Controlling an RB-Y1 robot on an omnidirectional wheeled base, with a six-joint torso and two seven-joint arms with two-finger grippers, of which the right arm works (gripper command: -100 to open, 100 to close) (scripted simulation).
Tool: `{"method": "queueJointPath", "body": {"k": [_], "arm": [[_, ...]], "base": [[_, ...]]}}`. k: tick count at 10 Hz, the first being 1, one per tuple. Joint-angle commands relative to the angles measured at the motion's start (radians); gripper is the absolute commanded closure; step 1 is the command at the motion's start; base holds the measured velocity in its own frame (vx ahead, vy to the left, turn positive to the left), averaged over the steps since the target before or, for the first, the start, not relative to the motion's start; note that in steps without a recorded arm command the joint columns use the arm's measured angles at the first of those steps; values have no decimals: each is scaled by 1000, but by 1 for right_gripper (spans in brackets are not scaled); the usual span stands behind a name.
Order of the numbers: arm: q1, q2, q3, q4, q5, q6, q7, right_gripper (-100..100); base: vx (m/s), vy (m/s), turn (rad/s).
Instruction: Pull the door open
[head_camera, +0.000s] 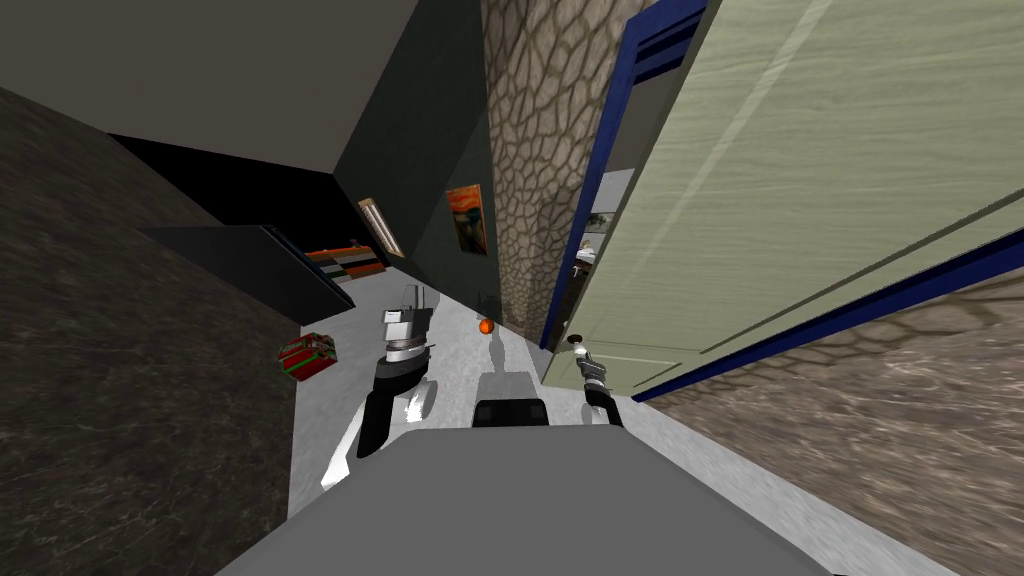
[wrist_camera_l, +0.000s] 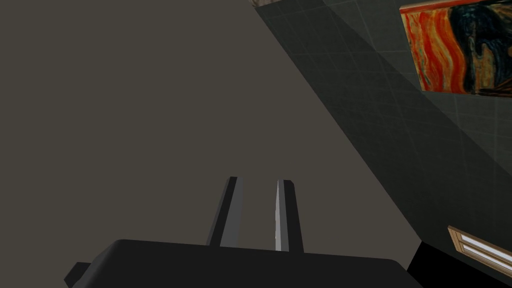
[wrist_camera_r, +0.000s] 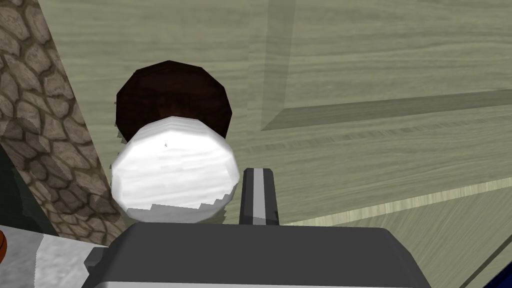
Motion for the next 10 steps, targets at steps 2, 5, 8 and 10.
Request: {"method": "queueJointPath", "body": {"k": [2,5,8,10], "arm": [[-2,3,4,-3,2,-2,0,100],[11,-8,39,-7,19,-29,-23,-100],[18,-13,64,-11,32,-48,-38,-100],[26,-19,91,-15,45,-67,-54,-100]], "base": [[0,0,0],[-112,-18,85],[-139,-36,70],[-117,-27,81]]}}
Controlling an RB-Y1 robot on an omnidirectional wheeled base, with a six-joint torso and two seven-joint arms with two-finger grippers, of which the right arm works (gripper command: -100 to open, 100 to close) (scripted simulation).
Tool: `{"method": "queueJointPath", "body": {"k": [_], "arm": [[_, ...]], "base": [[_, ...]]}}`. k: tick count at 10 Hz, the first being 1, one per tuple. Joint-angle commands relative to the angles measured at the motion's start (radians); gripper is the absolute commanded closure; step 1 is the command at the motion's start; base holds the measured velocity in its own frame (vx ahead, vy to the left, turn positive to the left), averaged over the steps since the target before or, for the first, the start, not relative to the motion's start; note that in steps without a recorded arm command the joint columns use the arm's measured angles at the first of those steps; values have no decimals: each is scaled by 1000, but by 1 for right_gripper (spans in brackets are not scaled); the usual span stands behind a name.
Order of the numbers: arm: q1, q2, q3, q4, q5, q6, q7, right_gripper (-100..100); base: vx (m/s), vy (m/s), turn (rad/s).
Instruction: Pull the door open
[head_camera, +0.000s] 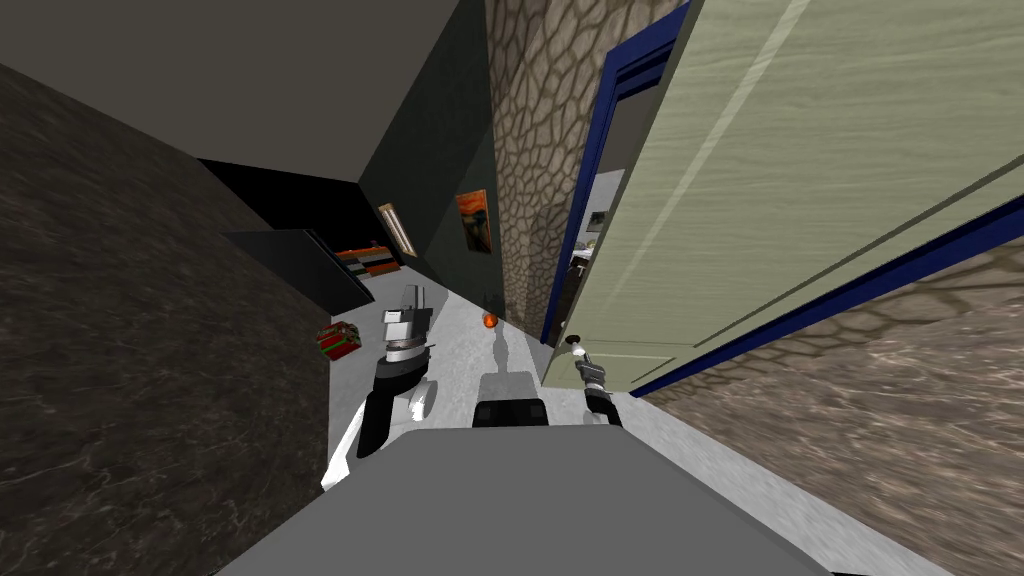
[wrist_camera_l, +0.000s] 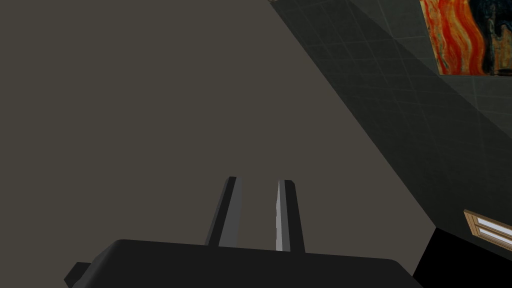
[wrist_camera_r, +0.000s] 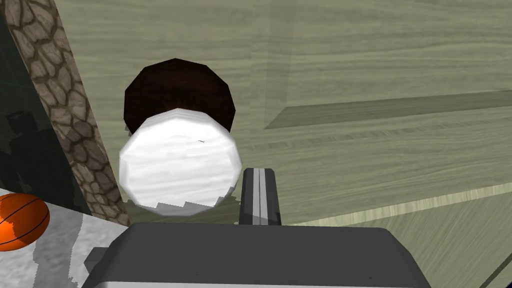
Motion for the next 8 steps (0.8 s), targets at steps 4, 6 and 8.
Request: {"method": "queueJointPath", "body": {"k": [4,6,8], "arm": [[15,8,40,-46,17,3,-6,-100],[17,6,47,-47,20,-2,-10,-100],[19,5,54,-48,24,-7,-14,-100]], "base": [[-77,-32,47],[-27,-11,11],[-64,-26,39]]}}
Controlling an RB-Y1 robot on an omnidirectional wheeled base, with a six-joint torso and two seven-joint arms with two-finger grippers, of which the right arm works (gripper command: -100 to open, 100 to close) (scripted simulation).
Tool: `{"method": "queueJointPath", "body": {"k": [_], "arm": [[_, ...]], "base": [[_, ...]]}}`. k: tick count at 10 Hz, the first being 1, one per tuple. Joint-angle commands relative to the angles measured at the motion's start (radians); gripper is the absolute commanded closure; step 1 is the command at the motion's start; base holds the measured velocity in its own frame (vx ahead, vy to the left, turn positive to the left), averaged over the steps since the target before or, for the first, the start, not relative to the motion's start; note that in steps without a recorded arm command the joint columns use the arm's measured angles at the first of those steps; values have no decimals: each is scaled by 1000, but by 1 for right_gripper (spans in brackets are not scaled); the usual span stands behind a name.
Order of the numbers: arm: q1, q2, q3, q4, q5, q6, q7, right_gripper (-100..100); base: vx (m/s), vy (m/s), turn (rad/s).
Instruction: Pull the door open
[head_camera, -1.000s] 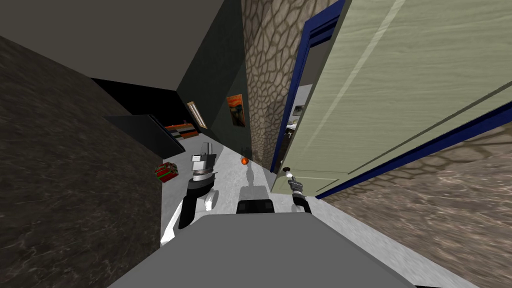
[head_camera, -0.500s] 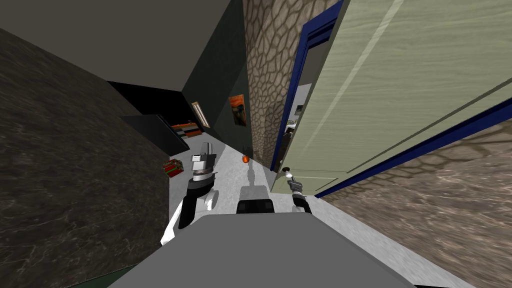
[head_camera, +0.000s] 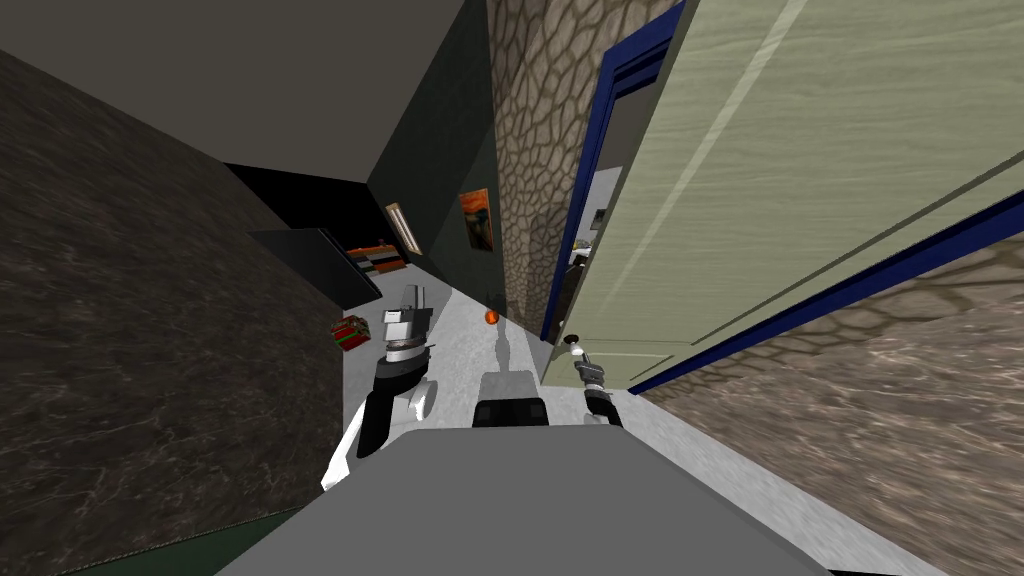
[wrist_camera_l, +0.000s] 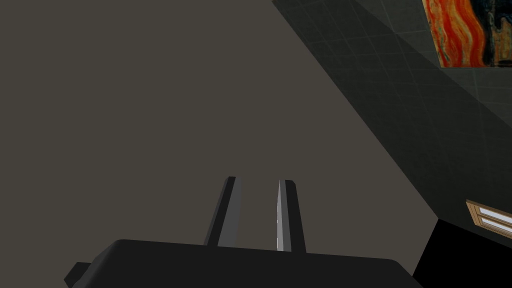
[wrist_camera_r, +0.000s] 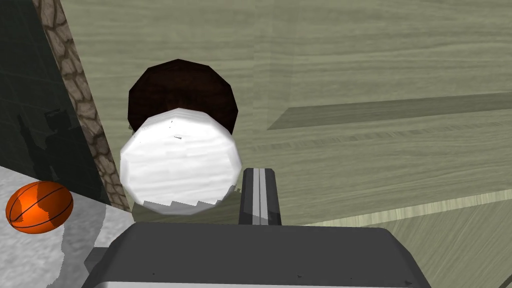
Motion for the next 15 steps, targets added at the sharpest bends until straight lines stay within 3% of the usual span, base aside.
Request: {"method": "queueJointPath", "body": {"k": [1,8,9,11,12,13,15], "arm": [[2,21,29,-20,13,0,5,-100],[6,18,41,-22,19,-9,-3,-100],[7,1,15,-9,8,-9,-3,-100],[-3,-9,-1,-19,-11,35,-11,-100],[4,-14,-8,2,-11,23,-11,-100],[4,-14,-8,2,-11,23,-11,100],[4,-14,-8,2,-11,23,-11,100]], "base": [[-48,-9,14],[-30,-14,12],[-4,-24,-38],[68,51,-56],[45,12,-54],[-8,-19,25],[-12,-7,7]]}}
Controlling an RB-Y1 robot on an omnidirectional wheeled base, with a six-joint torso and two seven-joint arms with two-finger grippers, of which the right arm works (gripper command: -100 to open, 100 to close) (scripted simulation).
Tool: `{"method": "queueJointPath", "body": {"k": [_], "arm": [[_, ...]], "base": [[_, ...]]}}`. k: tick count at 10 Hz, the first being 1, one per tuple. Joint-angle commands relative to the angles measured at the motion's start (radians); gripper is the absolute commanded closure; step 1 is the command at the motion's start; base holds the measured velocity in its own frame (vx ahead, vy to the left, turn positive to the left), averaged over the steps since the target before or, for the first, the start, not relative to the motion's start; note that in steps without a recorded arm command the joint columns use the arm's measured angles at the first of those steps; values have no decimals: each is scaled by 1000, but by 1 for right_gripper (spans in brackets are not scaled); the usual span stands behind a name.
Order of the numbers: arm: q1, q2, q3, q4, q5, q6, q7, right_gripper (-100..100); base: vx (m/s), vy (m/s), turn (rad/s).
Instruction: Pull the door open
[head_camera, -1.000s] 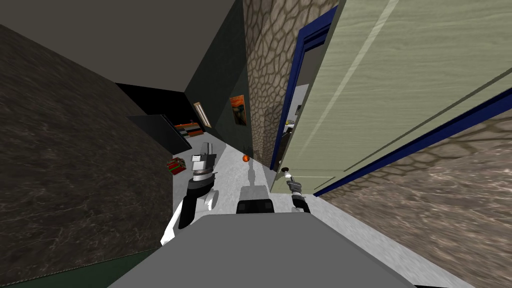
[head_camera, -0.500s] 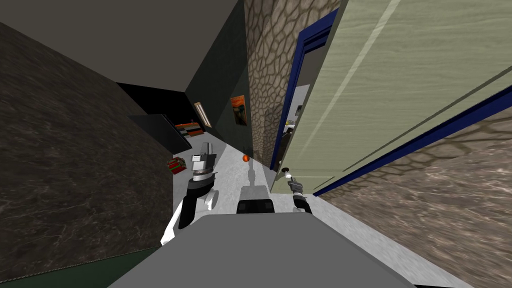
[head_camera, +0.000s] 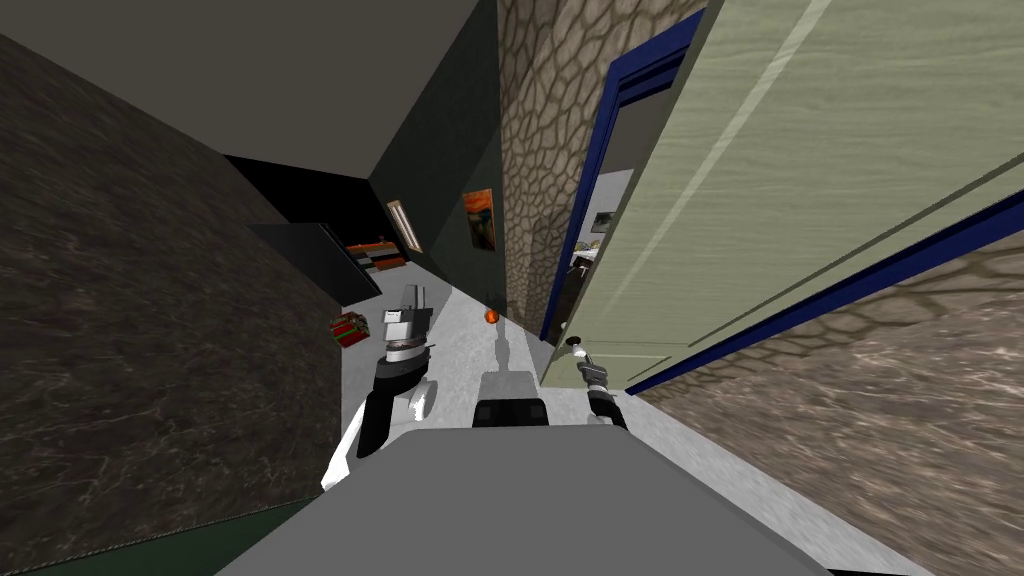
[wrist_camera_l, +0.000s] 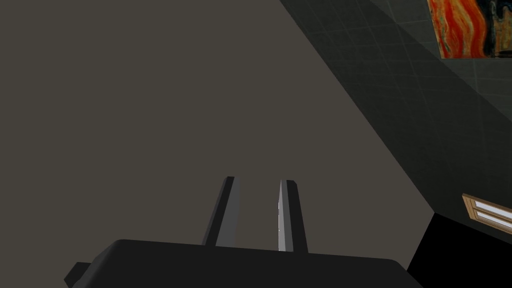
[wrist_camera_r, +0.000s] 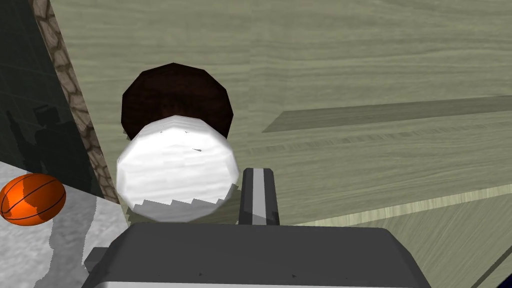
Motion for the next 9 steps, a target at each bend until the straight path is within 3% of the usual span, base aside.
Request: {"method": "queueJointPath", "body": {"k": [1,3,4,6,9], "arm": [[-1,3,5,-3,2,-2,0,100],[-1,3,5,-3,2,-2,0,100],[10,-12,33,-8,19,-21,-24,-100],[15,-19,49,-12,29,-31,-37,-100],[34,-43,105,-26,64,-68,-81,-100]], "base": [[0,0,0],[0,0,0],[-119,-16,122],[-193,-39,99],[-215,-24,141]]}}
